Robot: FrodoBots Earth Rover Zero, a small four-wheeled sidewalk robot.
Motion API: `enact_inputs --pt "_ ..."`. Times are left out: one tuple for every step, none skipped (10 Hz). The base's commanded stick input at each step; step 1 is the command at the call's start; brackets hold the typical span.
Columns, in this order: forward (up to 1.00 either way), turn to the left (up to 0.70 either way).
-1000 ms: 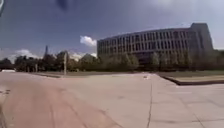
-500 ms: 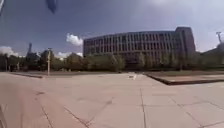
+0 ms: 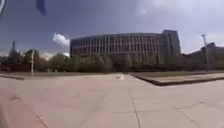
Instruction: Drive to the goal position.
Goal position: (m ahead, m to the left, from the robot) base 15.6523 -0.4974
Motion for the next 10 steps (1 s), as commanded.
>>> enact_inputs --pt "0.7 0.06" --pt "0.7 0.06" --pt "0.7 0.06" --pt "0.7 0.06" --pt "0.7 0.06" --pt "0.7 0.06" --pt "0.7 0.06" --pt "0.7 0.06" --pt "0.7 0.06" --pt "0.7 0.06"
